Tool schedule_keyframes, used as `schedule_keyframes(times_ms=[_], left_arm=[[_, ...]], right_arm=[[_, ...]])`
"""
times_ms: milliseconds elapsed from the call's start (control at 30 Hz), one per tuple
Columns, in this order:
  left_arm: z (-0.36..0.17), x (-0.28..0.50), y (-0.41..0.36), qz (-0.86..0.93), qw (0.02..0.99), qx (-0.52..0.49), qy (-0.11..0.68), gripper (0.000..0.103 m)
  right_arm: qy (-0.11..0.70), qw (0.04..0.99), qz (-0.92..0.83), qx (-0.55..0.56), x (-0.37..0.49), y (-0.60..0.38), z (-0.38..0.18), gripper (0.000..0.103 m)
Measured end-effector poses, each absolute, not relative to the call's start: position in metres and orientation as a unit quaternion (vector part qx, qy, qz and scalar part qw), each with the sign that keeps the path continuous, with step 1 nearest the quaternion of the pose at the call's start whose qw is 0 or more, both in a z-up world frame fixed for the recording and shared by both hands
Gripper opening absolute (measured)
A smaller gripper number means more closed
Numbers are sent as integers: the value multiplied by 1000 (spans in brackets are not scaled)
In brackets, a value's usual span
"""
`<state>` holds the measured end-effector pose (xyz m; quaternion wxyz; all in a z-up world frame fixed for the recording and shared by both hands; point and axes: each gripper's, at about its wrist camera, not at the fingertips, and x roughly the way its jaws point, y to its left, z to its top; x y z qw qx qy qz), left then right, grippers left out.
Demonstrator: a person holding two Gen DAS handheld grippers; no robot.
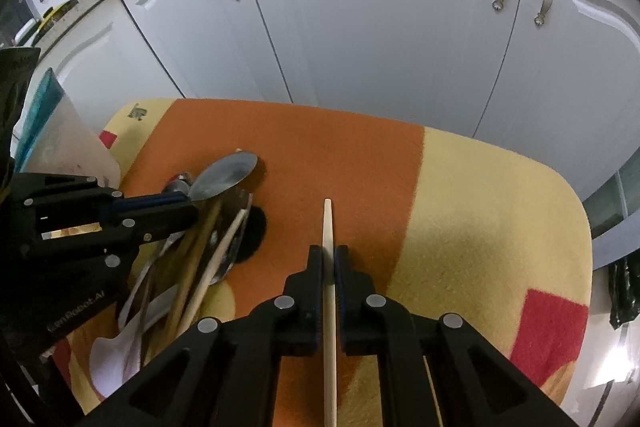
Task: Organize utensils
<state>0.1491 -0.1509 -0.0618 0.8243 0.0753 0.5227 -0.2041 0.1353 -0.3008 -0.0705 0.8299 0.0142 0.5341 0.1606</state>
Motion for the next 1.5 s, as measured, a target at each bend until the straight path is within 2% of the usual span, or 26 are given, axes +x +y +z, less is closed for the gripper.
schedule_keyframes(times_ms=[300,967,1333,1400,1467,1500], left_arm=[[-12,113,-104,-237,839,-11,490,3],[51,54,-68,-243,874,-50,418,1],[9,61,-75,-213,857,-42,467,3],[0,64,-77,-195,859,-34,473,7],[-9,68,-77,-180,856,-31,484,15],[-13,70,-77,-177,854,-30,488,16]], right_arm=[[495,848,177,67,104,-318,-26,5],[437,875,208,34,54,-283,46,5],[453,869,196,39,51,-287,36,5],[456,867,195,46,53,-290,33,5],[456,866,196,52,54,-294,31,5],[457,866,198,55,55,-295,29,5]])
